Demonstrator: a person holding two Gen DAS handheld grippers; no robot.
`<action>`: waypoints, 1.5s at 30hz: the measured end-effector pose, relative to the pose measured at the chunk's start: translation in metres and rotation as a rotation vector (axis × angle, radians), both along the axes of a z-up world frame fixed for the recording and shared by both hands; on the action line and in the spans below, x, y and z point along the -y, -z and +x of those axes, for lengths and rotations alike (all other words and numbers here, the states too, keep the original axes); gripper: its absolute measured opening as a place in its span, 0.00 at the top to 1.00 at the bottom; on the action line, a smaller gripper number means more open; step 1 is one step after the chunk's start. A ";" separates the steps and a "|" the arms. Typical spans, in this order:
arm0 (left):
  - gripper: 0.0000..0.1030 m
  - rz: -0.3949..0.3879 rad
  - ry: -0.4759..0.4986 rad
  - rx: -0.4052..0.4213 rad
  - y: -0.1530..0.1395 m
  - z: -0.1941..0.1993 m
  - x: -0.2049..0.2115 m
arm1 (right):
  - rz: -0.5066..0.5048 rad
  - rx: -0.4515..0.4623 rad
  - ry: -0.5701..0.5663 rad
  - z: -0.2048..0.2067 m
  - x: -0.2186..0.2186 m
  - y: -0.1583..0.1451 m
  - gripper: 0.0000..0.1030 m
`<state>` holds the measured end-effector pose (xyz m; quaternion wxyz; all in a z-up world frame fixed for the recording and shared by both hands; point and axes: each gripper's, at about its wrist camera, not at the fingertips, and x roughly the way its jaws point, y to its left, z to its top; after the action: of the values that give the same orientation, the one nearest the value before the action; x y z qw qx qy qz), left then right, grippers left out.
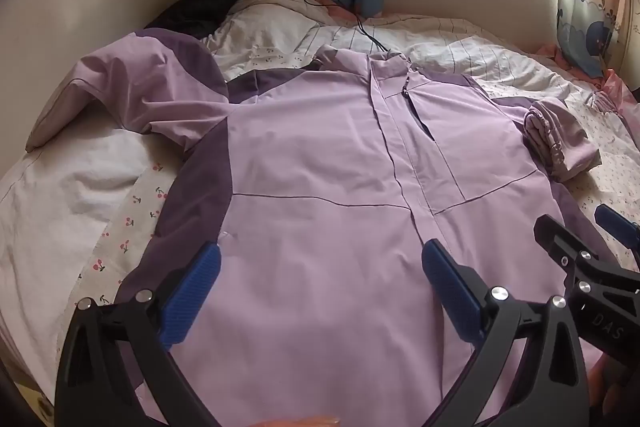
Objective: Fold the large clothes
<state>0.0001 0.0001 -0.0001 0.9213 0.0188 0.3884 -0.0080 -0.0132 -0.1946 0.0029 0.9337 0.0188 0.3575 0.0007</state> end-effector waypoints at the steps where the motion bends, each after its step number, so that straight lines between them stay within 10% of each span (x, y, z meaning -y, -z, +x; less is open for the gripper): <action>1: 0.06 0.001 0.000 0.001 0.000 0.000 0.000 | 0.000 0.000 0.000 0.000 0.000 0.000 0.06; 45: 0.06 0.023 0.012 -0.029 0.007 0.016 0.045 | -0.054 -0.051 0.074 0.008 0.034 0.005 0.06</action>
<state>0.0160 -0.0450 -0.0068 0.9151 0.0319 0.4018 -0.0092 -0.0053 -0.2282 -0.0023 0.9238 0.0069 0.3804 -0.0440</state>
